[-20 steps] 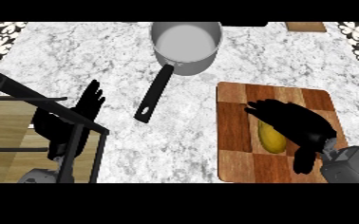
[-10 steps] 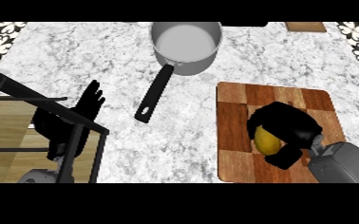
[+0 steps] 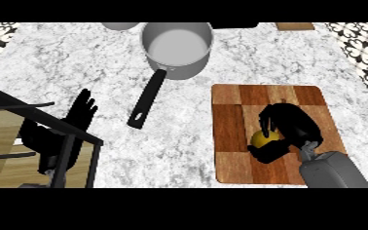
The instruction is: Pick the lemon from the cutting board and place it in the pot
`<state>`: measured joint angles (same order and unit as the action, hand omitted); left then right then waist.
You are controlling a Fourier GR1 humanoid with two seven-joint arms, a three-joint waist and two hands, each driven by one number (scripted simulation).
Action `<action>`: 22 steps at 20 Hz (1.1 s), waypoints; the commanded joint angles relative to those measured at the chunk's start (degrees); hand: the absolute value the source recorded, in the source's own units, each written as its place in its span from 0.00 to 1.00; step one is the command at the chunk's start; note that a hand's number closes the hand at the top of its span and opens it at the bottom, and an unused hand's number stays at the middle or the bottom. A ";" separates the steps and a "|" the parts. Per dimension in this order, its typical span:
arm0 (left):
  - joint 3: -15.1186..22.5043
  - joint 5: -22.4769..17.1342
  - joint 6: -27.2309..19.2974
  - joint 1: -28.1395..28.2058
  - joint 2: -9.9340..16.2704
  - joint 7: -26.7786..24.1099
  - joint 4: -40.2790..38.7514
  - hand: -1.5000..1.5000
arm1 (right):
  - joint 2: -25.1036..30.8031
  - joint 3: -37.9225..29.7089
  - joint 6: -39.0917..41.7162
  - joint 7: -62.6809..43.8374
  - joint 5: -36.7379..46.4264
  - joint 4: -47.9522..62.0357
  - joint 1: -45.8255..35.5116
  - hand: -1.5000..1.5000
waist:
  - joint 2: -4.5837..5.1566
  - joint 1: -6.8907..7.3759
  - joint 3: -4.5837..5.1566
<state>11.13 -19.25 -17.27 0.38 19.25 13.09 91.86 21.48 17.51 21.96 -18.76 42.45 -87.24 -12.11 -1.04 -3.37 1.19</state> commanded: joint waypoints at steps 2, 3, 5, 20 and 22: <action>-0.63 0.73 0.09 -2.11 0.83 -1.43 2.71 0.50 | -11.33 -4.33 -8.45 -21.71 3.44 0.46 3.27 1.00 | -0.75 -2.14 -0.79; -0.75 0.89 -0.17 -1.92 1.00 -1.47 2.87 0.50 | -13.43 -4.23 -10.45 -25.57 4.95 -0.49 4.00 1.00 | -0.85 -2.16 -0.83; -0.94 0.60 0.25 -2.60 1.21 -1.47 2.89 0.50 | -16.60 -3.06 -13.81 -33.91 10.29 -2.59 3.14 1.00 | -0.69 -1.32 -0.76; 0.88 1.08 2.02 -7.90 0.43 -1.19 -0.35 0.50 | -21.43 17.05 -8.04 -65.38 41.21 -20.58 -15.53 1.00 | -0.38 2.70 -0.83; 1.98 1.64 0.97 -8.89 -0.73 -0.48 0.44 0.50 | -21.43 17.89 -5.88 -64.96 41.90 -20.93 -20.96 1.00 | -0.33 3.51 -0.87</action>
<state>12.83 -18.83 -15.67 -3.10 18.77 12.13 88.98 1.01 31.57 8.28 -69.31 80.64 -105.88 -25.17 -0.99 -0.48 1.25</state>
